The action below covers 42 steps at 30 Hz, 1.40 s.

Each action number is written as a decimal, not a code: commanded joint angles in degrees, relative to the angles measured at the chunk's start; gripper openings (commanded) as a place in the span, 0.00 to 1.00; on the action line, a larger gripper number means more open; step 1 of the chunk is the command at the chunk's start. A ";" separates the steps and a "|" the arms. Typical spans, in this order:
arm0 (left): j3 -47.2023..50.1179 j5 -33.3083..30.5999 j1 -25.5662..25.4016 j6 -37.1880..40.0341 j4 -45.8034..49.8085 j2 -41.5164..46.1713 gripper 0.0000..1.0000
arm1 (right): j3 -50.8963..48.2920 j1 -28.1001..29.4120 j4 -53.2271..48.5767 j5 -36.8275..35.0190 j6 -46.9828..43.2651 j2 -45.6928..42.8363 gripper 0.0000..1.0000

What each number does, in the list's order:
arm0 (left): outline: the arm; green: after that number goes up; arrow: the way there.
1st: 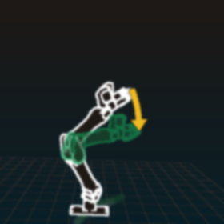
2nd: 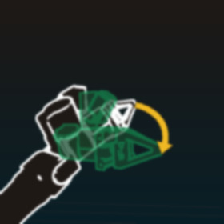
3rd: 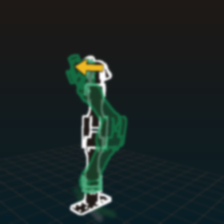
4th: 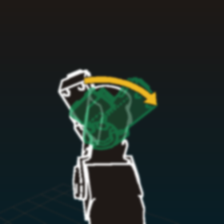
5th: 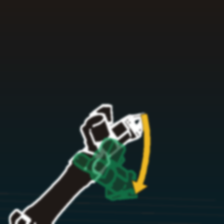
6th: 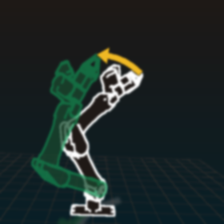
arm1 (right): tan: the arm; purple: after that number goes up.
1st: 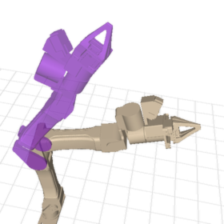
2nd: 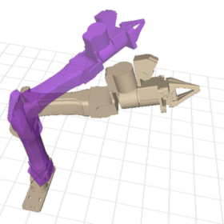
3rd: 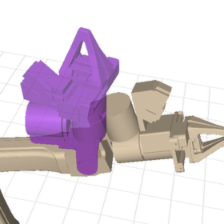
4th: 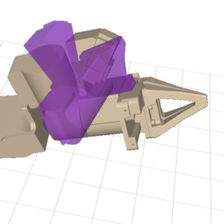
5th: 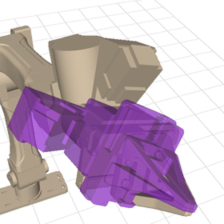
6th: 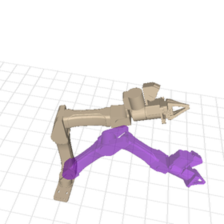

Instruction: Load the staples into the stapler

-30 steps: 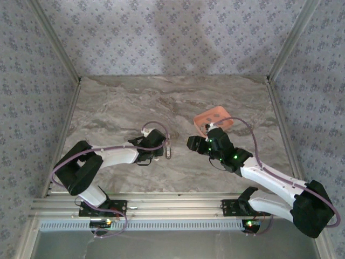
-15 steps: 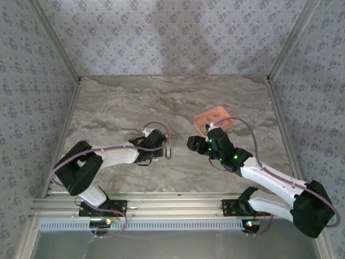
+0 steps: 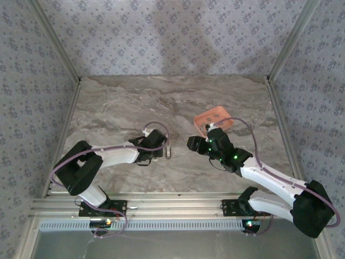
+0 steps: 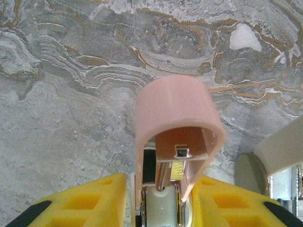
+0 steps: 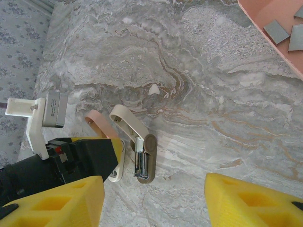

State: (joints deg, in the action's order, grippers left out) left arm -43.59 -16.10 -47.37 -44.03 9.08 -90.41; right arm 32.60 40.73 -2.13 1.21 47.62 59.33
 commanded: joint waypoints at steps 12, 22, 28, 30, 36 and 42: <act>3.77 -4.90 -0.74 -0.70 -0.33 12.26 0.53 | 3.67 -0.90 -6.58 -1.07 -2.82 0.69 0.59; 10.13 -10.76 1.73 -0.48 -1.79 22.22 0.64 | 11.10 -3.55 -12.42 2.03 -7.02 7.71 0.60; 13.28 -10.43 7.21 0.67 -2.40 25.95 0.68 | 15.38 -6.17 -15.73 4.37 -10.29 12.36 0.61; 14.11 -9.95 9.25 1.51 -2.90 26.80 0.69 | 17.11 -7.59 -16.72 5.32 -11.08 14.24 0.61; 15.95 -6.91 14.92 3.27 -4.10 28.23 0.70 | 24.40 -11.60 -20.04 7.32 -17.07 21.85 0.62; 16.78 -4.93 18.29 3.84 -4.85 28.01 0.70 | 34.32 -14.55 -24.69 8.77 -22.87 31.82 0.64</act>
State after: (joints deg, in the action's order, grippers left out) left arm -27.42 -22.55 -30.17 -41.43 5.82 -63.07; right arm 62.22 27.27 -22.17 8.58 29.56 87.53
